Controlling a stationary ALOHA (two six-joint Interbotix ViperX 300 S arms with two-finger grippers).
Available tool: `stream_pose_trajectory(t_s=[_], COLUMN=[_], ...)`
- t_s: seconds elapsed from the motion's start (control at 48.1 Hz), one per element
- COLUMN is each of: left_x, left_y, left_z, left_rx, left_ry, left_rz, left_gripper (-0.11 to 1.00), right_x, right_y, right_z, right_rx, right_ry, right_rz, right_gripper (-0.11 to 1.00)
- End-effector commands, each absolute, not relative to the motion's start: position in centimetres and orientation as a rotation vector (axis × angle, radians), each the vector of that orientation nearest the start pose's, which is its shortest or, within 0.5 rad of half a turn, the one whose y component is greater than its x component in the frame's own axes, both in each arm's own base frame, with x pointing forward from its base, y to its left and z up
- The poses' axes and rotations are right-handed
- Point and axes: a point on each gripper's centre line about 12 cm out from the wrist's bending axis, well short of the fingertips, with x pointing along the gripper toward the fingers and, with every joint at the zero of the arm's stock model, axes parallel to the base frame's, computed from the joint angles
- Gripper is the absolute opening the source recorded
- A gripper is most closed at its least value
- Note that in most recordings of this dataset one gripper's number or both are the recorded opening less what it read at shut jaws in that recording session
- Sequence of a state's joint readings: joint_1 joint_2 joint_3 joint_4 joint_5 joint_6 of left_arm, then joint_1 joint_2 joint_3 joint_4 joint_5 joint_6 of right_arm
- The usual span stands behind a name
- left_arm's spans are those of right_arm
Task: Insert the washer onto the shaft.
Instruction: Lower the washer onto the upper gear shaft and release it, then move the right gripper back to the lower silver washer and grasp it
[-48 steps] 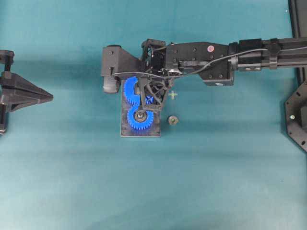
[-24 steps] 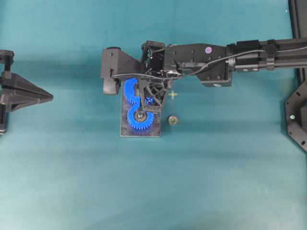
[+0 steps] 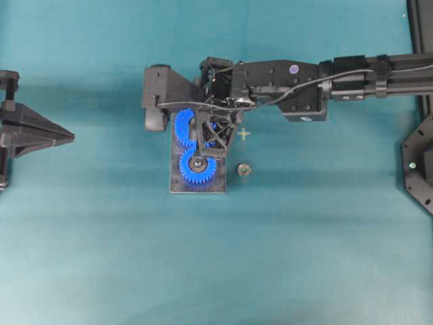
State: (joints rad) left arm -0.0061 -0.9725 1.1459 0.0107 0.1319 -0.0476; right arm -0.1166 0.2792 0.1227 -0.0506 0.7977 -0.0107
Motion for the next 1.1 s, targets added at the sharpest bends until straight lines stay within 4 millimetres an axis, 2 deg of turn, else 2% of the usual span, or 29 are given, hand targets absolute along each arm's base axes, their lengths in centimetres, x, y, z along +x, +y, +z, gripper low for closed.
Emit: stream_pose_trajectory(t_s=[0.0,0.146,0.27,0.52,0.749,0.915,1.082], left_x=[19.6,19.5,19.5,19.5,19.5,19.5,19.5], left_y=[-0.1,-0.1,-0.1,-0.1,-0.1,-0.1,-0.1], left_z=[26.3,26.2,26.2,26.2,26.3,26.5,26.7], left_rx=[-0.036,-0.058,-0.066,-0.064,-0.064,-0.065,-0.065], left_ry=[0.287,0.291,0.29,0.288,0.287,0.282,0.275], left_rz=[0.001,0.004,0.004,0.004,0.004,0.005,0.005], left_gripper=[0.01,0.01,0.01,0.01,0.01,0.01,0.01], right_x=[45.7,44.9,43.3,39.2,36.8,35.6,35.6], right_y=[-5.9,-5.7,-5.6,-3.5,-1.6,-0.3,0.6], right_z=[20.6,23.1,24.7,25.9,24.5,21.7,18.9], right_rx=[0.015,0.007,0.004,0.011,0.069,0.114,0.152], right_ry=[1.114,1.062,1.033,1.008,0.976,0.969,0.927], right_rz=[-0.121,-0.123,-0.126,-0.104,-0.102,-0.096,-0.086], right_gripper=[0.88,0.81,0.81,0.8,0.8,0.79,0.79])
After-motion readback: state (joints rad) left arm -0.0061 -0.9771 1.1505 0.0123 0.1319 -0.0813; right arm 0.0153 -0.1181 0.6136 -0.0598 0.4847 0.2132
